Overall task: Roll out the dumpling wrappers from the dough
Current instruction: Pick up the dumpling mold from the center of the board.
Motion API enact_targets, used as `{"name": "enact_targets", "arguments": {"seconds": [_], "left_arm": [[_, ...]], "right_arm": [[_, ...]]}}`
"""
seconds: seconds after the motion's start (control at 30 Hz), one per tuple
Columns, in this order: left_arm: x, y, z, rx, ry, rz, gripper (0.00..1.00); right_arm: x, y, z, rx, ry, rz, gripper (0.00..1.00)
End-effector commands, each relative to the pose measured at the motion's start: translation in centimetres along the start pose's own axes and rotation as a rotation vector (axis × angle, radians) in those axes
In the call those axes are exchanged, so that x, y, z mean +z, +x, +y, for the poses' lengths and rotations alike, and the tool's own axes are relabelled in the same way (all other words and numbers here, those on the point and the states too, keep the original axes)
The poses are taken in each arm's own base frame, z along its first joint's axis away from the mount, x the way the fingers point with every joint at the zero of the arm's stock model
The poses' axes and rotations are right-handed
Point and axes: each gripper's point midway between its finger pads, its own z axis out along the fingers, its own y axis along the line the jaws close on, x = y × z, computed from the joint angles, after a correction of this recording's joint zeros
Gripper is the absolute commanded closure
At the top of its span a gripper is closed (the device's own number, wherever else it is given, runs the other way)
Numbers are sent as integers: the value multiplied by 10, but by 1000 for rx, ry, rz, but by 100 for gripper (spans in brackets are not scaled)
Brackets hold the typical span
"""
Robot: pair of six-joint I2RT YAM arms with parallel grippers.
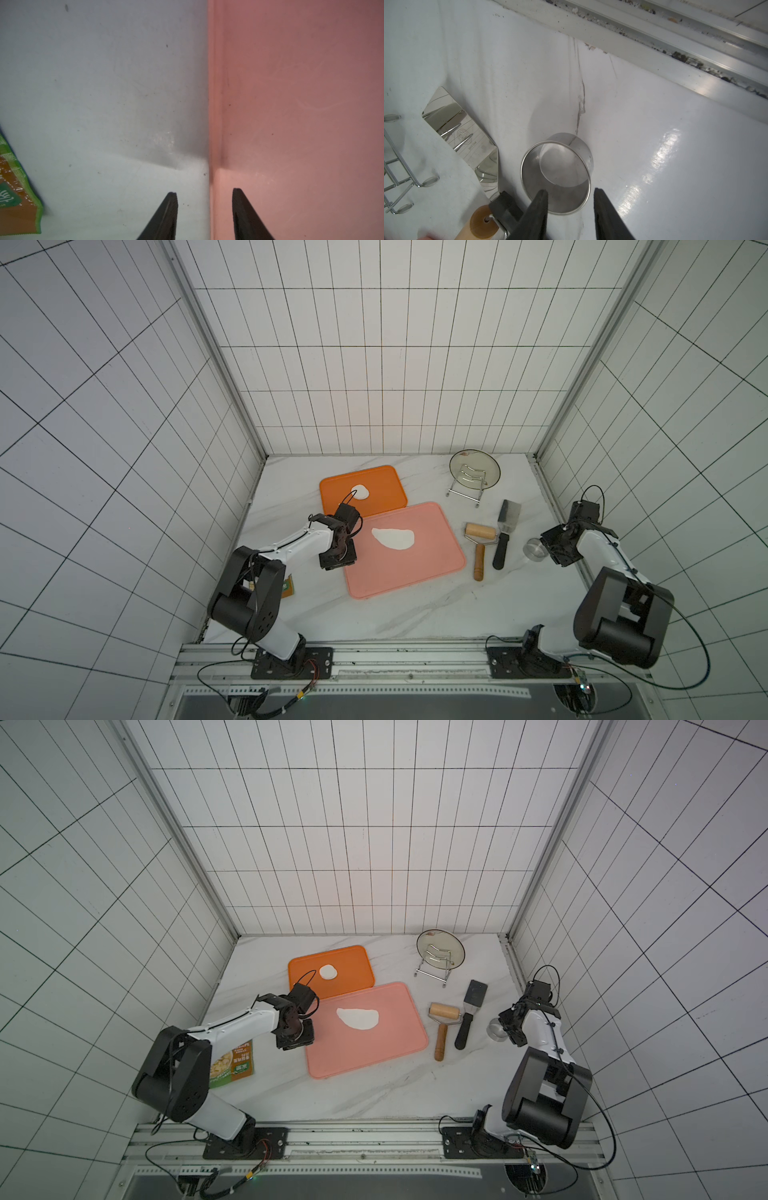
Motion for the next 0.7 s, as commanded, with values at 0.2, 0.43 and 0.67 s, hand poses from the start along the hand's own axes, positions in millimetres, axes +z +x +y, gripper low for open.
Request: {"name": "enact_targets", "arguments": {"seconds": [0.2, 0.43, 0.67], "left_arm": [[1, -4, -6, 0, -14, -11, 57], [3, 0, -8, 0, -21, -9, 57], [1, 0, -7, -8, -23, -19, 57]], "right_arm": [[24, 11, -16, -10, 53, 52, 62], [29, 10, -16, -29, 62, 58, 69], [36, 14, -18, -31, 70, 78, 77]]}}
